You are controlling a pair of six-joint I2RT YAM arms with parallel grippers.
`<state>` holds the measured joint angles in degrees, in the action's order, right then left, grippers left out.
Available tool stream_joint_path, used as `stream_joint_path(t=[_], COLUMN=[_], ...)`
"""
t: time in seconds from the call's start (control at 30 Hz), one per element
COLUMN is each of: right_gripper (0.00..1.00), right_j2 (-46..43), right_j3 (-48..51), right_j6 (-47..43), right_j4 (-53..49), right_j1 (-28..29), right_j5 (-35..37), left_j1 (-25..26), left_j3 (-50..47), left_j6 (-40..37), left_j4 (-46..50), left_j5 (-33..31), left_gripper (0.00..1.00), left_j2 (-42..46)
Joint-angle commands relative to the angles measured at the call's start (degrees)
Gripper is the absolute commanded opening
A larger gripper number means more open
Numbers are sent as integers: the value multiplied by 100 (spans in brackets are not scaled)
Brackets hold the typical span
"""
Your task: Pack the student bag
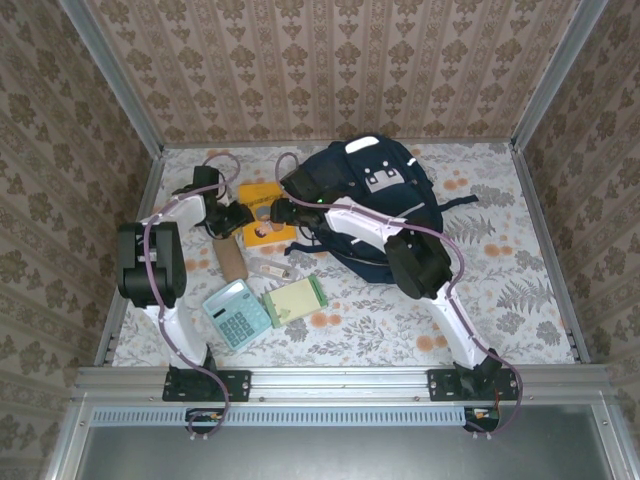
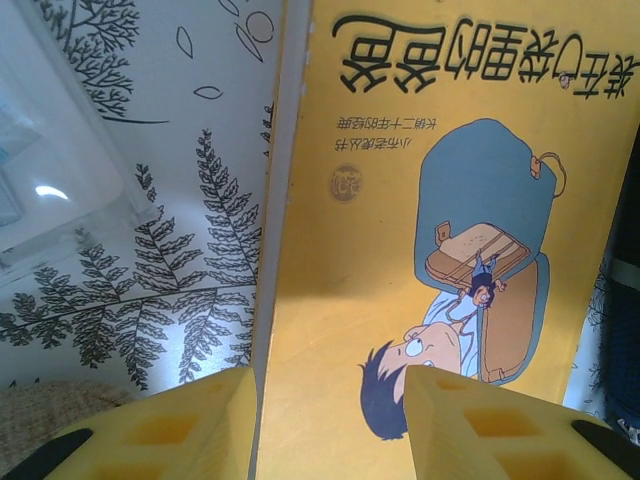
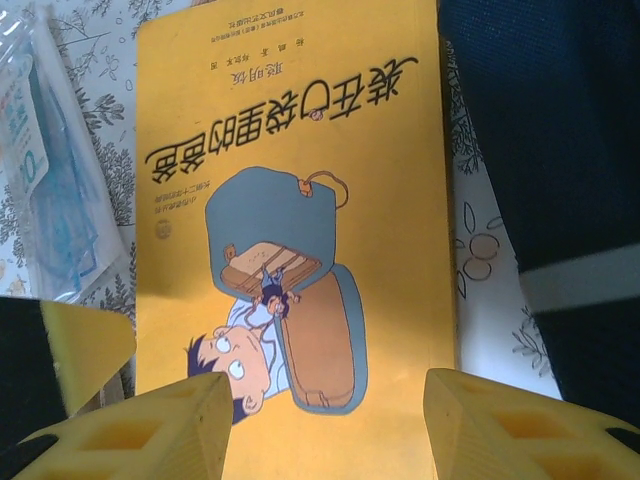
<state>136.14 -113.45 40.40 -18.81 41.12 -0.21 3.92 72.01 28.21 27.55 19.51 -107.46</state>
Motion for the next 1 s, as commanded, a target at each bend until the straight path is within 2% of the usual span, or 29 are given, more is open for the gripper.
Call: stream_joint_path(t=[0.0, 0.23, 0.37, 0.53, 0.77, 0.97], right_gripper=[55, 55, 56, 56, 55, 53], right_j2=[309, 668, 936, 1167, 1213, 1066], right_j3=[-348, -619, -871, -1199, -1295, -1136], right_j6=[-181, -191, -165, 35, 920, 1550], right_j4=[-412, -727, -847, -624, 636, 1793], right_j1=[-53, -77, -88, -69, -78, -96], right_j5=[104, 326, 2, -1147, -3024, -3930], left_j1=[64, 125, 199, 262, 354, 368], left_j3=[17, 96, 138, 182, 269, 314], left_j6=[-158, -183, -183, -200, -200, -211], left_j4=[69, 330, 348, 350, 330, 348], left_j5=[64, -267, -316, -265, -176, -149], left_gripper=[43, 43, 39, 35, 34, 34], left_j2=[-245, -459, -507, -591, -683, -720])
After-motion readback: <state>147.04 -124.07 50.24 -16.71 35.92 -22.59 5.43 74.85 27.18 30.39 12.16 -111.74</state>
